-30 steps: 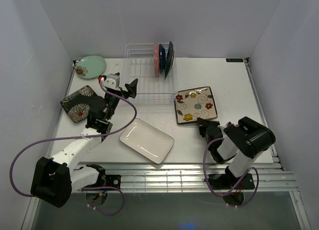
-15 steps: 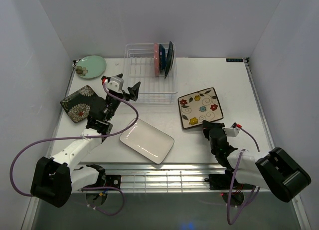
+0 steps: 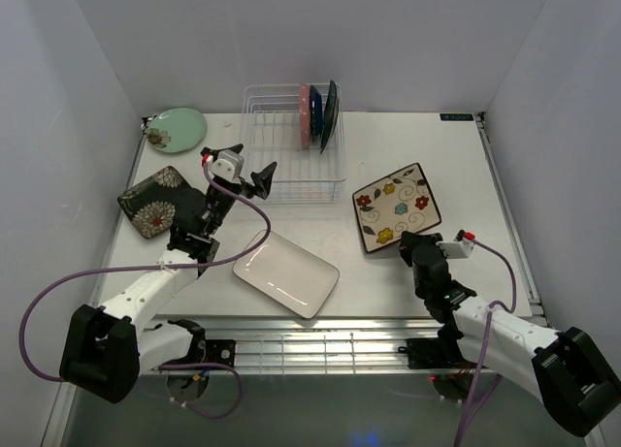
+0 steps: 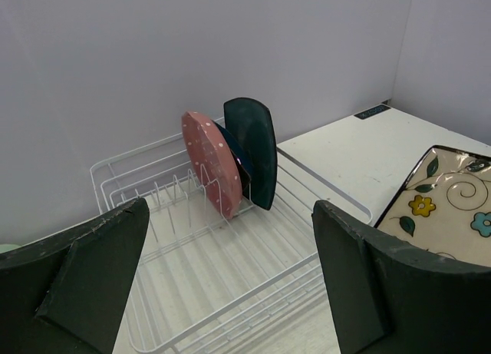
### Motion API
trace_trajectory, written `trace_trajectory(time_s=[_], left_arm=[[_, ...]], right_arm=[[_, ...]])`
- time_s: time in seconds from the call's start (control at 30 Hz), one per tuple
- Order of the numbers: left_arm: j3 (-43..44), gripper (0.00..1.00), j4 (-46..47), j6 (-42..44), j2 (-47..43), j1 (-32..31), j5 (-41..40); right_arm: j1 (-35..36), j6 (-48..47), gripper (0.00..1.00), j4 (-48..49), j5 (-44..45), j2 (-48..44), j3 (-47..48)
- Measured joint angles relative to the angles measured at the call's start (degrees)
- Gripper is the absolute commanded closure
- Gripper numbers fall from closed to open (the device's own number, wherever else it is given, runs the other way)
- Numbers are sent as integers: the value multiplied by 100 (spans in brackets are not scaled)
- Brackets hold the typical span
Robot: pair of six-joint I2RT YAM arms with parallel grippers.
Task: Load the plates into the dish rack
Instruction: Pick up the plate at the center of the board.
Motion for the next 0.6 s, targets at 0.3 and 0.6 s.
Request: trace_trajectory(time_s=[0.3,0.6], left_arm=[[0,2,0,24,0,0,28],[0,2,-2,26,0,0,48]], right_arm=[[37,-501,92,-590,61,-223,367],[70,-1003,92,-1204,151,-730,566]])
